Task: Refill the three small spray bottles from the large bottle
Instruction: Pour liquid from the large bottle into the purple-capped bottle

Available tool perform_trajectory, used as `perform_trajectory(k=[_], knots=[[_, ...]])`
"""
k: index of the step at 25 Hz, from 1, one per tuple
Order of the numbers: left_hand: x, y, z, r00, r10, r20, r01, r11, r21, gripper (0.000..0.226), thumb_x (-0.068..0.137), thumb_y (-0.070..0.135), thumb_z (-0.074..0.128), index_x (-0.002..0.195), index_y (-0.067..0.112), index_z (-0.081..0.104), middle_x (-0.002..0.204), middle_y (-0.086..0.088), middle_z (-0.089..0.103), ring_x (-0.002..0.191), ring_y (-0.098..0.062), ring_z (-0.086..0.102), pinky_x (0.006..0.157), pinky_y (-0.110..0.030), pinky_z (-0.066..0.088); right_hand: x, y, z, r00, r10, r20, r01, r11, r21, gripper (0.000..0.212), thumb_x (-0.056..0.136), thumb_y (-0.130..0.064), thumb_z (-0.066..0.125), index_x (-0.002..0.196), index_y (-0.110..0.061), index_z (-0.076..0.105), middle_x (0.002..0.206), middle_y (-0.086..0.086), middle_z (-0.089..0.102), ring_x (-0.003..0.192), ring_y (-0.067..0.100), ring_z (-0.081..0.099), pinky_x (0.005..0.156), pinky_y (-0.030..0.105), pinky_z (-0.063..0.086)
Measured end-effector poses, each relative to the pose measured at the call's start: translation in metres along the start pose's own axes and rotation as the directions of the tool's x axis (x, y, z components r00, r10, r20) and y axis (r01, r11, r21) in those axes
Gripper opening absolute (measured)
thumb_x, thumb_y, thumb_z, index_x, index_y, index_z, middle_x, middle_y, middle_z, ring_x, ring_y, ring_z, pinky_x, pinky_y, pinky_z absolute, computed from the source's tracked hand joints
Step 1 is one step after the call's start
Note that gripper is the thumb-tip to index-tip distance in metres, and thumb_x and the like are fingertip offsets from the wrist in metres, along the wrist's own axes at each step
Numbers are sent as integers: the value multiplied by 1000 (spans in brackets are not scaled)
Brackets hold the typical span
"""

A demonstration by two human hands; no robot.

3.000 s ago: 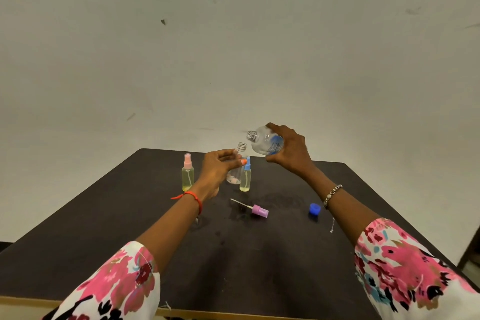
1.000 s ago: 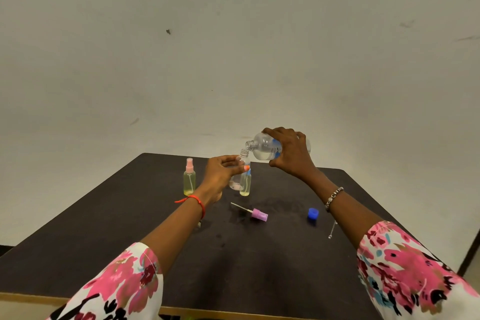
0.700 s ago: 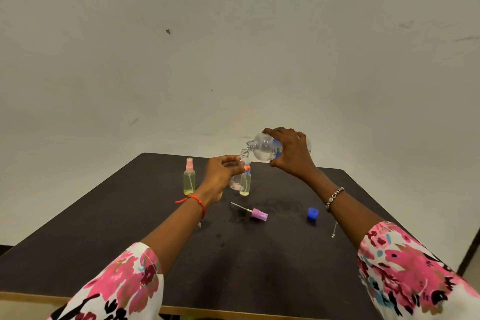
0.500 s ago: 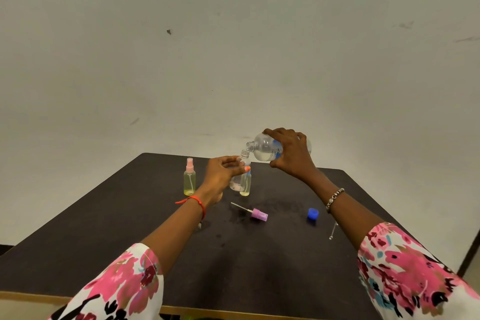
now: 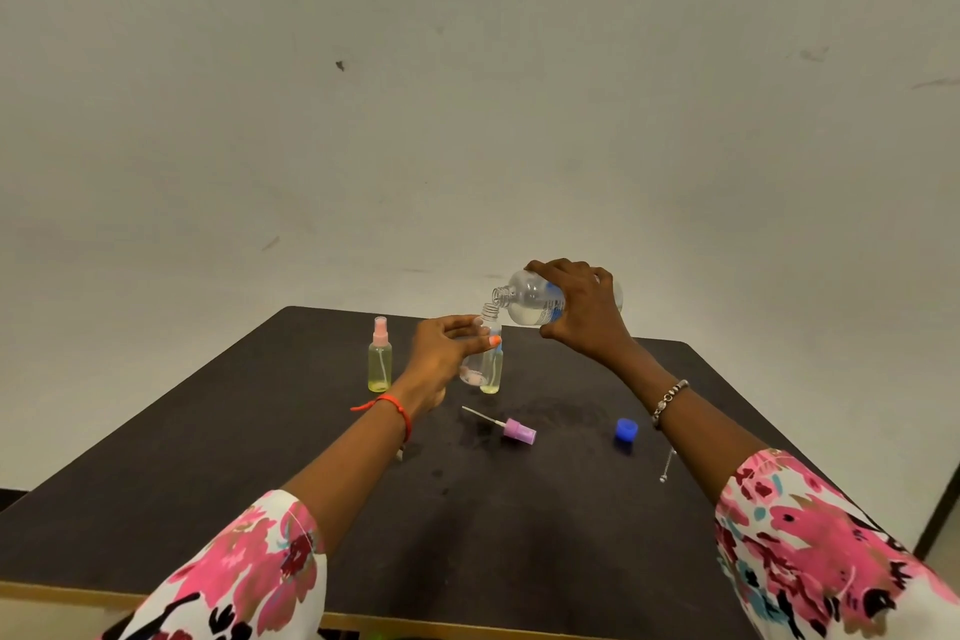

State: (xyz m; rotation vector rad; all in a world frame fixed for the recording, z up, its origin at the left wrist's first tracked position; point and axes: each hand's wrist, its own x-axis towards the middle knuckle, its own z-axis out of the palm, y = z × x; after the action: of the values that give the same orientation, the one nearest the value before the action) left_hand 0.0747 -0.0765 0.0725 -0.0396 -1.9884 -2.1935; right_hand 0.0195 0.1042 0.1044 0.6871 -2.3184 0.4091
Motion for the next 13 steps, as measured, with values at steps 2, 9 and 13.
perform_trajectory(k=[2, 9, 13], knots=[[1, -1, -1, 1000, 2, 5, -2, 1000, -11, 43, 71, 0, 72, 112, 1, 60, 97, -7, 65, 93, -19, 60, 68, -27, 50, 0, 0, 0, 1000, -1, -1, 1, 1000, -3, 69, 61, -17, 76, 125, -19, 51, 120, 9, 59, 111, 31, 52, 101, 51, 28], [1, -2, -2, 1000, 8, 8, -8, 1000, -18, 43, 71, -2, 72, 112, 1, 59, 92, -4, 65, 78, -9, 60, 71, -26, 50, 0, -2, -2, 1000, -9, -2, 9, 1000, -22, 67, 61, -17, 76, 124, -20, 52, 120, 8, 60, 111, 30, 52, 100, 50, 27], [0, -2, -2, 1000, 8, 6, -8, 1000, -21, 44, 71, -1, 72, 113, 1, 60, 99, -8, 64, 91, -17, 60, 71, -26, 50, 0, -2, -2, 1000, -12, 1, 12, 1000, -25, 68, 61, -17, 76, 125, -20, 51, 120, 7, 59, 112, 30, 52, 101, 50, 27]])
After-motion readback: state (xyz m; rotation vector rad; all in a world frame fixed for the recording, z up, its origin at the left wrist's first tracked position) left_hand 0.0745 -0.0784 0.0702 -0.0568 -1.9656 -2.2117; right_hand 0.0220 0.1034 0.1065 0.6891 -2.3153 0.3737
